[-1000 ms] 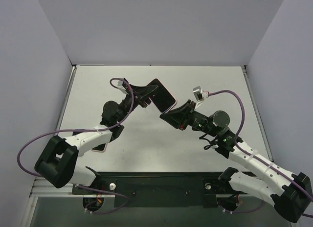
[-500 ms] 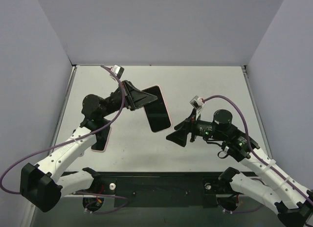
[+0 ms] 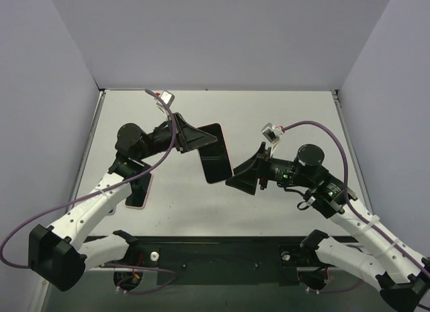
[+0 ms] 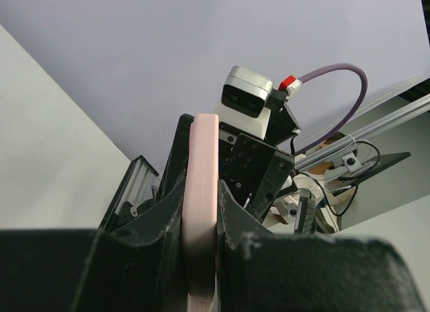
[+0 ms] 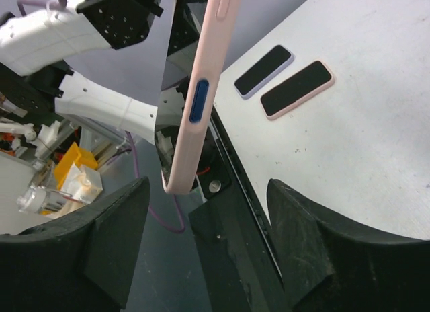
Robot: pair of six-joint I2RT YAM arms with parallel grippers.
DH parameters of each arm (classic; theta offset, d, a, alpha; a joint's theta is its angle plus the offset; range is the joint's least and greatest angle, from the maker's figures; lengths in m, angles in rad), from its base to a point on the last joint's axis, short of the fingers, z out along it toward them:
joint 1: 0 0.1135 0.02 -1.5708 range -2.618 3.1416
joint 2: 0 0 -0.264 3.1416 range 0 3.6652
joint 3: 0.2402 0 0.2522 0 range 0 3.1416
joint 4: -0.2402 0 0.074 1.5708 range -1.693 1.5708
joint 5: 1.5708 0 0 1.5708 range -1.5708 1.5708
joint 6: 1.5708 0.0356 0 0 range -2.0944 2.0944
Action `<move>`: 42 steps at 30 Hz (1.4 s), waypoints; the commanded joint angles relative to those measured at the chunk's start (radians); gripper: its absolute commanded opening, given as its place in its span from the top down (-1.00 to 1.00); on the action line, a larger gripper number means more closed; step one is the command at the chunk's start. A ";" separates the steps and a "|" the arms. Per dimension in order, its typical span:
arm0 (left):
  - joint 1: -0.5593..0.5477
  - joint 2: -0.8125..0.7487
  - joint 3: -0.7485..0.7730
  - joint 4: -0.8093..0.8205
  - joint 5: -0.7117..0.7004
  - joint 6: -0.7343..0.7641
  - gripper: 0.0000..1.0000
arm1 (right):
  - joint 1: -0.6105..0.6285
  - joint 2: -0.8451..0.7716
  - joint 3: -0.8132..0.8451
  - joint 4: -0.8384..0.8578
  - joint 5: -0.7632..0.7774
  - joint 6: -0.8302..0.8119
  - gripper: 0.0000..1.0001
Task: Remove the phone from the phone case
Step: Remove the phone case from the phone.
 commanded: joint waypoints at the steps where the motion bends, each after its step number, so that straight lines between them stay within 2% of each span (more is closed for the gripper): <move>1: 0.005 -0.018 0.069 0.043 0.000 0.009 1.00 | 0.005 0.049 0.052 0.138 -0.049 0.049 -0.24; 4: 0.005 -0.023 0.072 0.039 -0.008 0.009 1.00 | 0.036 0.066 0.066 0.144 -0.051 0.045 -0.18; 12: 0.007 -0.007 0.073 0.096 -0.002 -0.054 1.00 | 0.079 0.097 0.088 0.120 -0.066 -0.006 0.22; 15: 0.007 -0.001 0.063 0.157 0.006 -0.108 1.00 | 0.077 0.112 0.095 0.130 -0.098 -0.012 0.56; 20: 0.010 0.000 0.063 0.216 0.021 -0.166 1.00 | 0.076 0.120 0.100 0.150 -0.100 -0.030 1.00; 23: 0.010 -0.004 0.070 0.220 0.024 -0.175 1.00 | 0.077 0.134 0.112 0.150 -0.107 -0.035 1.00; 26: 0.011 0.003 0.066 0.305 0.032 -0.270 1.00 | 0.076 0.125 0.091 0.167 -0.121 -0.094 1.00; 32: 0.010 0.089 0.070 0.769 -0.008 -0.670 1.00 | 0.050 0.077 0.005 0.236 -0.143 -0.300 1.00; 38: 0.007 0.080 0.095 0.783 -0.008 -0.749 1.00 | 0.010 0.181 0.051 0.317 -0.156 -0.368 1.00; 42: 0.005 0.092 0.098 0.863 -0.013 -0.830 1.00 | 0.010 0.250 0.101 0.292 -0.206 -0.438 1.00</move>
